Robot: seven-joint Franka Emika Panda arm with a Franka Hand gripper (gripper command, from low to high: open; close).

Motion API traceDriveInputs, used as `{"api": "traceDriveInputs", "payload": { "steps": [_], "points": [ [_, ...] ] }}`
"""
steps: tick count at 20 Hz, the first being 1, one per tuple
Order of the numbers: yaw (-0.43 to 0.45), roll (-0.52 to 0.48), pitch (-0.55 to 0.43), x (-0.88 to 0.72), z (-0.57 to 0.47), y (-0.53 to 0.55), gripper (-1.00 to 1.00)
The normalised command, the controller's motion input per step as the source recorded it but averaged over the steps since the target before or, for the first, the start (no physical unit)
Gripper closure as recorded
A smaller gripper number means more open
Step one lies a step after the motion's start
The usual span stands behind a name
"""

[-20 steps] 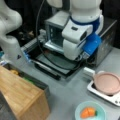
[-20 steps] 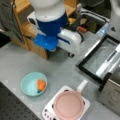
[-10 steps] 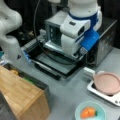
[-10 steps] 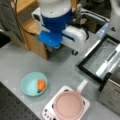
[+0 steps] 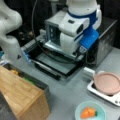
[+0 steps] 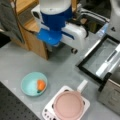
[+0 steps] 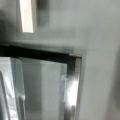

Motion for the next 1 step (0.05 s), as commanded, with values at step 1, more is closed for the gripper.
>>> {"api": "traceDriveInputs", "payload": {
  "steps": [1],
  "points": [
    [0.048,-0.103,-0.067,-0.09,-0.07,-0.02,-1.00]
  ]
}}
